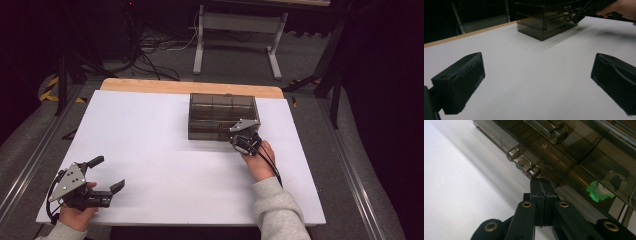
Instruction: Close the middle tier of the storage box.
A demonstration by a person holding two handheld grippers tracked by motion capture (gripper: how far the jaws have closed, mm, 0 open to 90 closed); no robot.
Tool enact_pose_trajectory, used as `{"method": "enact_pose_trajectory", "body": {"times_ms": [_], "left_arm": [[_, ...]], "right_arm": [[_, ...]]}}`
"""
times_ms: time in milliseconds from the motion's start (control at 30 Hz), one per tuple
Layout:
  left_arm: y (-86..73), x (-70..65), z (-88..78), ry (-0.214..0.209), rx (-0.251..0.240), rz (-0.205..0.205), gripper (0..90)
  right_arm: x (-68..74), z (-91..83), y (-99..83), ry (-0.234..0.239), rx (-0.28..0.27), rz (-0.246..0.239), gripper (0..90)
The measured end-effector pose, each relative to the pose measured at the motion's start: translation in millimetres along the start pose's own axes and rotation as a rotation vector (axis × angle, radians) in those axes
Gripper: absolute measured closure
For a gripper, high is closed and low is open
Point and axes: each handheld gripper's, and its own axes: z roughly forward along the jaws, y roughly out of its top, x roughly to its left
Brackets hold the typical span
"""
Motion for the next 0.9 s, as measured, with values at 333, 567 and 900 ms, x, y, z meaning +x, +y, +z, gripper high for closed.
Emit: {"method": "enact_pose_trajectory", "body": {"times_ms": [333,567,900], "left_arm": [[-0.1,0.0,0.5,-0.004,0.004,0.001,0.2],[-0.1,-0.1,0.4,-0.002,0.003,-0.002,0.2],[0.0,0.1,0.3,-0.001,0.001,0.002,0.1]], "right_arm": [[-2.2,3.8,2.4,-0.024,-0.009,0.005,89.7],[-3.2,6.9,4.5,-0.047,-0.017,0.017,89.7],[-3.5,7.1,4.5,-0.046,-0.015,0.023,89.8]]}}
